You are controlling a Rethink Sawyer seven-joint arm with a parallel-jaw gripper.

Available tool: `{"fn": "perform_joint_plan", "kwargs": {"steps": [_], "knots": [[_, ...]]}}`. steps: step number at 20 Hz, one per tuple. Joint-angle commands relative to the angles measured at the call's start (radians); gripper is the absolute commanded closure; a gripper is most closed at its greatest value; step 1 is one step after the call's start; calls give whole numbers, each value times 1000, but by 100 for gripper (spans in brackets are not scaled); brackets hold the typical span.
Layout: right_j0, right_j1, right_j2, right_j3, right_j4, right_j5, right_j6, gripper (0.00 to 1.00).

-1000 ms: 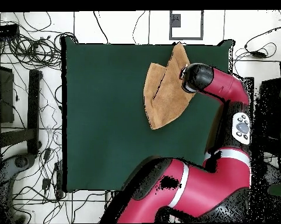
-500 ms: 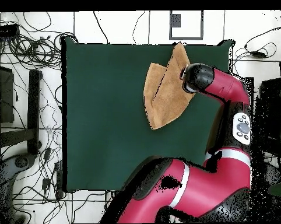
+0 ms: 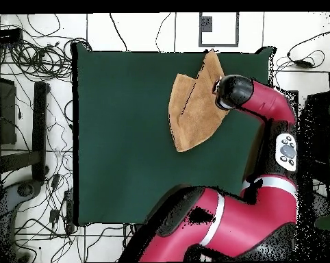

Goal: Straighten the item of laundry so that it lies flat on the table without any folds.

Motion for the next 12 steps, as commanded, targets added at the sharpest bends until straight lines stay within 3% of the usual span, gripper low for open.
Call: {"fn": "perform_joint_plan", "kwargs": {"steps": [1,12], "knots": [[24,-76,84,173,-28,89,-17,100],[40,-183,56,248,-41,127,-5,100]]}}
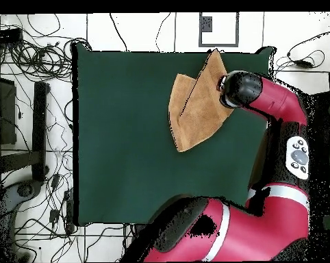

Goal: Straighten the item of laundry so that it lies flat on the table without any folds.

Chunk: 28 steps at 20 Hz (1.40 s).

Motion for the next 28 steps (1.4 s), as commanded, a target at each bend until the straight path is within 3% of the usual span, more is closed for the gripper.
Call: {"fn": "perform_joint_plan", "kwargs": {"steps": [1,23,28], "knots": [[46,-76,49,173,-41,132,2,100],[72,-287,-33,375,-156,130,22,100],[54,-318,-31,462,-169,60,61,100]]}}
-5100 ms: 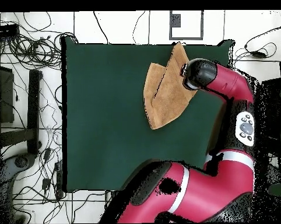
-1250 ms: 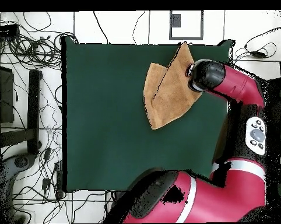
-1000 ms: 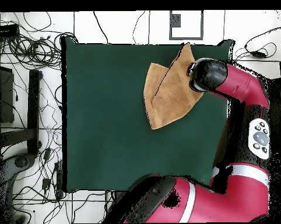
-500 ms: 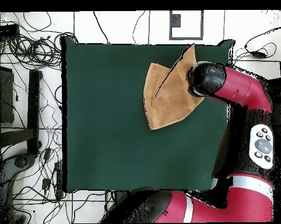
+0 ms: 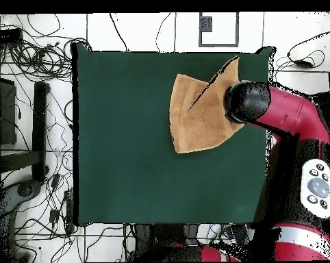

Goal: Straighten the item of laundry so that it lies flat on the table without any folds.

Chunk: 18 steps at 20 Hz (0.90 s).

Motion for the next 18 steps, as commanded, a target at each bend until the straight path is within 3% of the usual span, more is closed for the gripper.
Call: {"fn": "perform_joint_plan", "kwargs": {"steps": [1,9,18], "knots": [[19,-58,12,244,-42,20,69,100],[-5,-34,14,345,-45,-137,141,100],[-41,-51,51,435,-31,-212,114,100]]}}
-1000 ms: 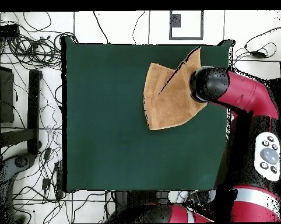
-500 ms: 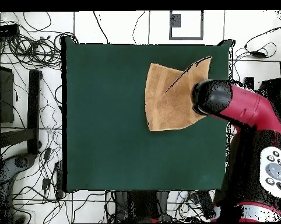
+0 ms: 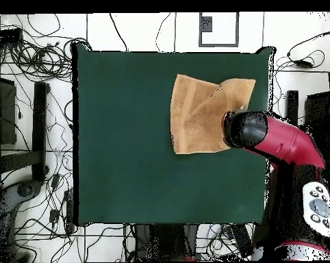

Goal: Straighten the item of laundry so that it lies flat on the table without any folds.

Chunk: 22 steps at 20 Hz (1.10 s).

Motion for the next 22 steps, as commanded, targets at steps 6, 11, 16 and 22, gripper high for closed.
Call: {"fn": "perform_joint_plan", "kwargs": {"steps": [6,11,16,22], "knots": [[-29,1,86,213,-29,-99,81,100],[-73,-4,133,233,-25,-145,54,0],[-122,3,184,225,-47,-144,-14,0],[-139,2,202,202,-66,-90,-52,0]]}}
